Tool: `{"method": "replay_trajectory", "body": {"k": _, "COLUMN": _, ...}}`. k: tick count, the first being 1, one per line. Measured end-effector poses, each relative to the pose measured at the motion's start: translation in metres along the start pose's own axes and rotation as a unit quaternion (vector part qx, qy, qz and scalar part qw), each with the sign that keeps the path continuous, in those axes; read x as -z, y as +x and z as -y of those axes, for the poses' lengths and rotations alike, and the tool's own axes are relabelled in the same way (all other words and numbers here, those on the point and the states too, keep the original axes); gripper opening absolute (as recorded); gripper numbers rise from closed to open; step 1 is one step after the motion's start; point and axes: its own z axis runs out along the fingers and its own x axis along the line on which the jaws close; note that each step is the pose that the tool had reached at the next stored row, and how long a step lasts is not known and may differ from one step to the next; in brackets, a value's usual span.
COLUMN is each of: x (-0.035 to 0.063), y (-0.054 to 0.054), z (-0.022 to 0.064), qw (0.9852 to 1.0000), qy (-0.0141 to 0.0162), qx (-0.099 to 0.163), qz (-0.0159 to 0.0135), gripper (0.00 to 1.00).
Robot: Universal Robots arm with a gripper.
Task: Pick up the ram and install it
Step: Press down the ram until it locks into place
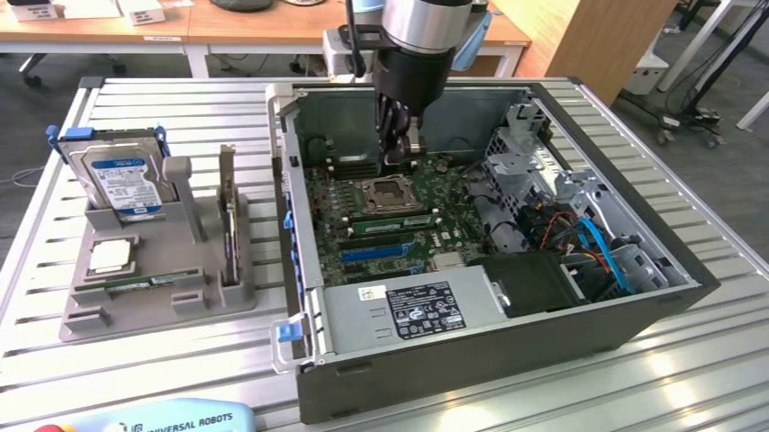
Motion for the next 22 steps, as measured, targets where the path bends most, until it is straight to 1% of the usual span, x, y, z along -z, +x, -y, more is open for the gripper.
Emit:
{"method": "replay_trajectory", "body": {"k": 3, "x": 0.0003, "y": 0.000, "z": 0.0070, "qw": 1.0000, "qy": -0.0001, "qx": 0.000, "qz": -0.0001, "gripper": 0.10}}
{"method": "replay_trajectory", "body": {"k": 8, "x": 0.0006, "y": 0.000, "z": 0.0210, "qw": 1.0000, "qy": -0.0002, "qx": 0.000, "qz": -0.0001, "gripper": 0.10}}
{"method": "replay_trajectory", "body": {"k": 16, "x": 0.0010, "y": 0.000, "z": 0.0384, "qw": 1.0000, "qy": -0.0003, "qx": 0.000, "qz": -0.0001, "gripper": 0.10}}
{"method": "replay_trajectory", "body": {"k": 22, "x": 0.0010, "y": 0.000, "z": 0.0389, "qw": 1.0000, "qy": -0.0003, "qx": 0.000, "qz": -0.0001, "gripper": 0.10}}
